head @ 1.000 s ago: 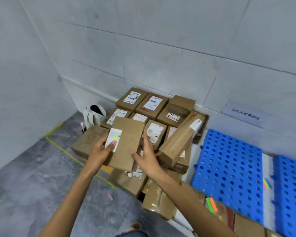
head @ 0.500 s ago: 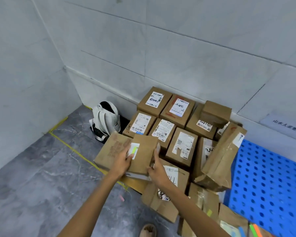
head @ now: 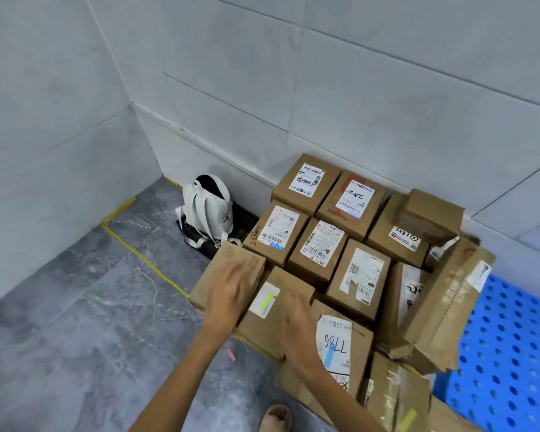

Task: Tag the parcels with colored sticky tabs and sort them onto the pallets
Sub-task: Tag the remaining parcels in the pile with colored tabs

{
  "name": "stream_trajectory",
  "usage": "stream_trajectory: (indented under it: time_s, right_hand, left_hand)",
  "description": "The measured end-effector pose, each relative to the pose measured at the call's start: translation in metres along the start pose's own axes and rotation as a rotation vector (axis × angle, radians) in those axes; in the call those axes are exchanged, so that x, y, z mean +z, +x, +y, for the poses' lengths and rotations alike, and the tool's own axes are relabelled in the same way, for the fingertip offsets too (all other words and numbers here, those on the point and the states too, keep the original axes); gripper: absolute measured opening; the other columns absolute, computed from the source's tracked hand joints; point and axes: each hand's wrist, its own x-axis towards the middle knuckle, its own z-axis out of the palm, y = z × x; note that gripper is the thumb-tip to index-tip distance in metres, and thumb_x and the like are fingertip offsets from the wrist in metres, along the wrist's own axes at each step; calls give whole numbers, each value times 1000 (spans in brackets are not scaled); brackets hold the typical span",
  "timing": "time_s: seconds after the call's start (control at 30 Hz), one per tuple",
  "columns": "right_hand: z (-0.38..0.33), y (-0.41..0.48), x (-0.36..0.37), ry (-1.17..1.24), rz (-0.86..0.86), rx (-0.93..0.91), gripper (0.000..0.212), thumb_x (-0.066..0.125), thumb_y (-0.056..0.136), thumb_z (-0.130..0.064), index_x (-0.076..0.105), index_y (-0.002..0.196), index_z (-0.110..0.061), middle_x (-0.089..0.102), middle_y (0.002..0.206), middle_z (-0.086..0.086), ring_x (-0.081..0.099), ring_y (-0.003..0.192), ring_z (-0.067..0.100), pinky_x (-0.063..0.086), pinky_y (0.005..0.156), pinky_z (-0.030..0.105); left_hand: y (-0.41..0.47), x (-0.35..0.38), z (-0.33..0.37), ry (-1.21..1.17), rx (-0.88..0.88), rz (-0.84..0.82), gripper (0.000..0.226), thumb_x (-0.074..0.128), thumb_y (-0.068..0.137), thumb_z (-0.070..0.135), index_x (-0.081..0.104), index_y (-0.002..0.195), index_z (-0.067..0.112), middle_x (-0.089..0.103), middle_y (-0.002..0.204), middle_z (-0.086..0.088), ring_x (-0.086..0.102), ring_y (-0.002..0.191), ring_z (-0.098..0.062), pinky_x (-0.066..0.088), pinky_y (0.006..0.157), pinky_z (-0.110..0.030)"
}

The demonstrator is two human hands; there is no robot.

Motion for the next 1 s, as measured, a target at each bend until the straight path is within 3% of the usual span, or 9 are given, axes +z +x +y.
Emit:
stream_trajectory:
  time_s: [0.07,0.17,0.23,0.33,0.47,0.53,0.67,0.9,1.0]
  right_hand:
    - [-19,11,7,89,-110,-53,43,43,90,-11,43,132,-18,44,132,-2,42,108,2,35,94,17]
    - [-36,40,27,286,-324,75,47,42,92,-5,40,137,-17,45,135,1,46,117,9,45,90,17]
    - [-41,58,43,293,-419,211,54,40,92,-5,30,143,-17,44,139,6,51,114,17,46,84,23]
    - [-44,64,56,263,-428,244,57,42,92,-9,25,146,-19,41,142,7,50,117,21,45,90,28]
    - [-48,49,46,433,-340,128,49,42,92,2,39,137,-18,44,131,2,48,96,9,51,74,23]
    - [-50,42,29,499,-286,-1,47,43,91,5,43,134,-16,39,136,4,45,106,6,48,66,8]
    - [-61,26,-28,510,-129,-284,42,49,90,3,51,128,-16,37,130,7,41,117,7,44,95,16]
    - [-5,-42,-182,488,158,-463,45,53,89,3,52,126,-23,33,134,0,34,129,4,42,105,31]
    - [71,-95,-246,446,259,-389,40,53,90,0,53,123,-22,35,131,2,38,124,6,44,99,18]
  left_hand:
    - [12,-11,-20,119,-187,147,39,51,88,19,53,125,8,53,128,-15,47,120,-33,37,103,-46]
    - [22,-14,-49,115,-547,-65,56,62,86,32,44,132,7,52,129,-19,48,119,-36,38,101,-44]
    - [20,-13,-55,-49,-622,-119,49,63,86,35,51,123,6,62,114,-18,57,103,-35,47,86,-43]
    - [10,-19,-50,-185,-636,38,41,68,83,28,59,118,7,66,106,-15,60,98,-33,48,79,-40]
    - [1,-51,-25,-240,-559,271,40,71,81,23,60,117,12,66,109,-6,59,92,-18,46,76,-31]
    - [1,-69,-5,-264,-472,349,41,73,79,27,61,116,15,63,111,-1,57,91,-12,48,76,-30]
    - [6,-98,46,-305,-339,431,47,73,76,35,55,118,27,59,109,-3,60,89,-15,54,78,-42]
    - [-14,-72,210,-288,-1,247,68,62,76,45,33,137,43,53,114,1,59,98,-21,53,83,-45]
    - [-47,-13,284,-299,100,99,67,62,80,46,31,140,41,54,117,0,59,100,-18,53,82,-42]
